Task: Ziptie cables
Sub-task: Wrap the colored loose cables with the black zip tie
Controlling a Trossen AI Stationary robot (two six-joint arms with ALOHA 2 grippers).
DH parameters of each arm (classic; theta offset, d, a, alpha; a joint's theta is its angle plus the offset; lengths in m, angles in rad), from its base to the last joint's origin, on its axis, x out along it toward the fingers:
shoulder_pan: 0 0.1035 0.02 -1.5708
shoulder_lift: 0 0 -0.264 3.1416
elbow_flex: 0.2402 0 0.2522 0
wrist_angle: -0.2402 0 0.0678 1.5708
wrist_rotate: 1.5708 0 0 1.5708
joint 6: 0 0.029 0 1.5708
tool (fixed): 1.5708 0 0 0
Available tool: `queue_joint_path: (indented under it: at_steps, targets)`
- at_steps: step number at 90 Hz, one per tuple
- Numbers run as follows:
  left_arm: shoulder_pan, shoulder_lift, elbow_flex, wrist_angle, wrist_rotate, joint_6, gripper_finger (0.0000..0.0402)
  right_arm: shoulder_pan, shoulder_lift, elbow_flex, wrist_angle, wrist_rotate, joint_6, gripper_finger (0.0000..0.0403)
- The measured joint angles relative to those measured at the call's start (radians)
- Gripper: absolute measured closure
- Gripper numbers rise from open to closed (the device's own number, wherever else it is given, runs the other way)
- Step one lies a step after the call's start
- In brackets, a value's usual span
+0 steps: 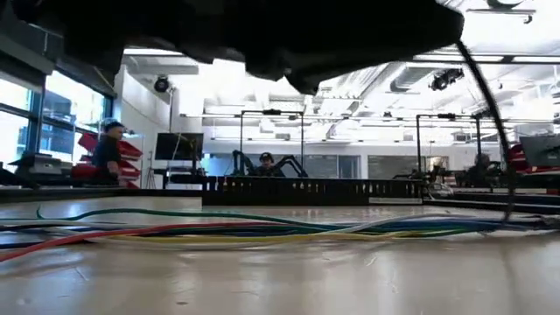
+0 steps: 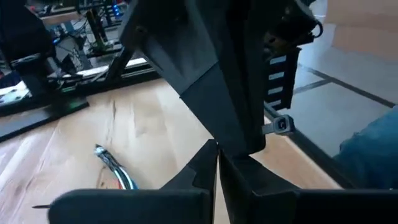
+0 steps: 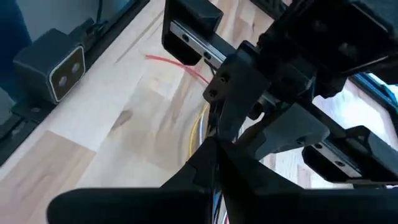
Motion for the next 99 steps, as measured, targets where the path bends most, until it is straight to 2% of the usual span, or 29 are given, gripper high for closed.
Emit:
queue_joint_path:
  at_steps: [37, 51, 62, 79, 89, 99]
  targets:
    - [-0.005, 0.0, 0.001, -0.01, -0.015, -0.048, 0.0401, 0.018, 0.0, 0.001, -0.065, 0.036, 0.192, 0.0403]
    - [-0.005, 0.0, 0.002, -0.03, -0.011, -0.068, 0.0401, 0.018, 0.0, 0.001, -0.071, 0.018, 0.177, 0.0395]
    - [-0.007, 0.0, 0.015, -0.082, -0.005, -0.098, 0.0401, 0.026, 0.0, 0.001, -0.09, 0.01, 0.179, 0.0352]
    - [-0.018, -0.001, 0.113, -0.293, -0.001, -0.098, 0.0401, 0.064, 0.0, 0.062, -0.25, -0.009, 0.257, 0.0255]
    - [-0.018, -0.001, 0.149, -0.365, -0.001, -0.1, 0.0401, 0.086, 0.0, 0.1, -0.381, -0.024, 0.399, 0.0219]
    - [-0.008, -0.001, 0.153, -0.376, -0.001, -0.129, 0.0401, 0.111, 0.0, 0.11, -0.465, -0.012, 0.543, 0.0209]
